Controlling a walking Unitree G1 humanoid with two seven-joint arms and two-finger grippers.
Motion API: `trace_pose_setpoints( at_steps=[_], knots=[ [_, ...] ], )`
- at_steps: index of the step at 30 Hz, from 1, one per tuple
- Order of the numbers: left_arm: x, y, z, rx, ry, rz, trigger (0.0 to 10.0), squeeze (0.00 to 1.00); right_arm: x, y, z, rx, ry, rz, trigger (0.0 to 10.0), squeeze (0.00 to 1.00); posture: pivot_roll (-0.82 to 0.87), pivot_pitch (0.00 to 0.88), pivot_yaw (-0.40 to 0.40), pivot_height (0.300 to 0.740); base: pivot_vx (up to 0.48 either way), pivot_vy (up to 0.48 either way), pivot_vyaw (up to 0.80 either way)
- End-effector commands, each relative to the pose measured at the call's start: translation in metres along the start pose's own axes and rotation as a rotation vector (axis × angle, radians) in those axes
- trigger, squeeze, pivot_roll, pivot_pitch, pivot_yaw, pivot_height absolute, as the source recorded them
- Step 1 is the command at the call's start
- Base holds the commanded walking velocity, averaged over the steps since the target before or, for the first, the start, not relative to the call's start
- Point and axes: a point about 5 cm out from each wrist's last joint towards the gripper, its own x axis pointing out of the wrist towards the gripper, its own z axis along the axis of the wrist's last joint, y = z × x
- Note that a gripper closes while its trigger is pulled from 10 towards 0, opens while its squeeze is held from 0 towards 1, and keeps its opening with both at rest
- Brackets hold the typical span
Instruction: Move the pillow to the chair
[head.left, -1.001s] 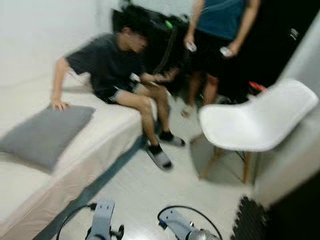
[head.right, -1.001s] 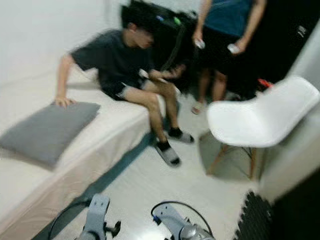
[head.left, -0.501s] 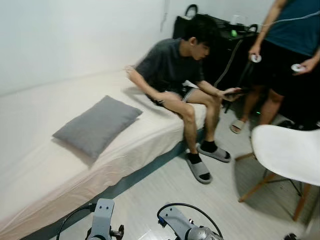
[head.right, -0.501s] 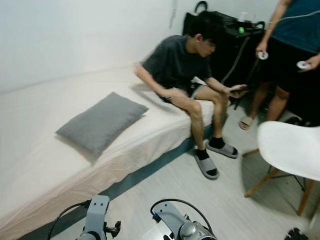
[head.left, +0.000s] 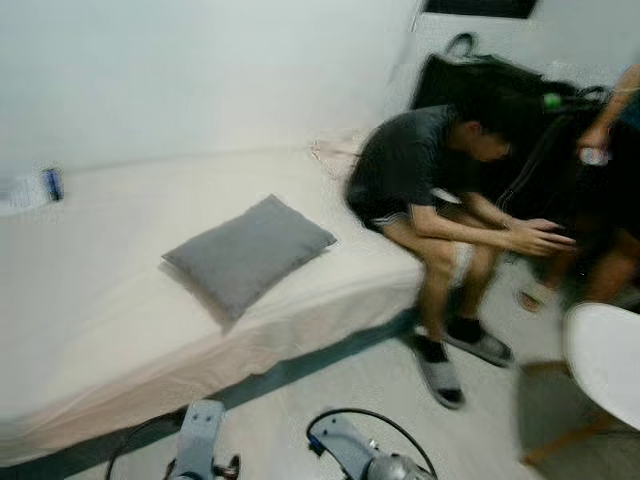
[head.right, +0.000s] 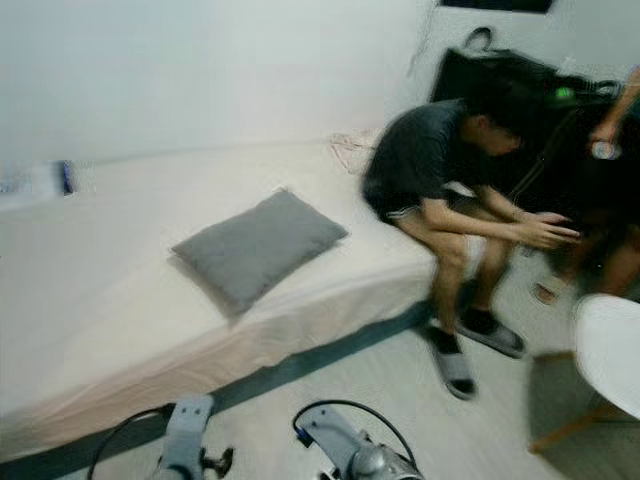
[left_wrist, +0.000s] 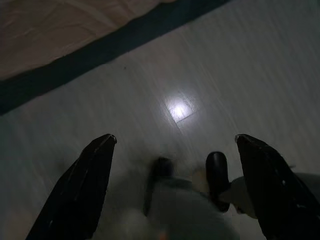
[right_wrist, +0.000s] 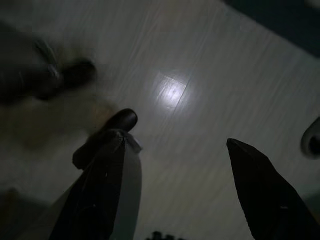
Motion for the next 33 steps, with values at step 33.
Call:
trace_pose_setpoints(
  at_steps=[33],
  knots=[
    [-0.0013, -0.0002, -0.0062, -0.043, 0.023, 0.020, 10.0, 0.00, -0.0005, -0.0041, -0.0037, -0.009, 0.030, -0.056, 10.0, 0.00, 0.10, 0.031, -0.150, 0.740, 0.000, -0.126, 0.24]
  ],
)
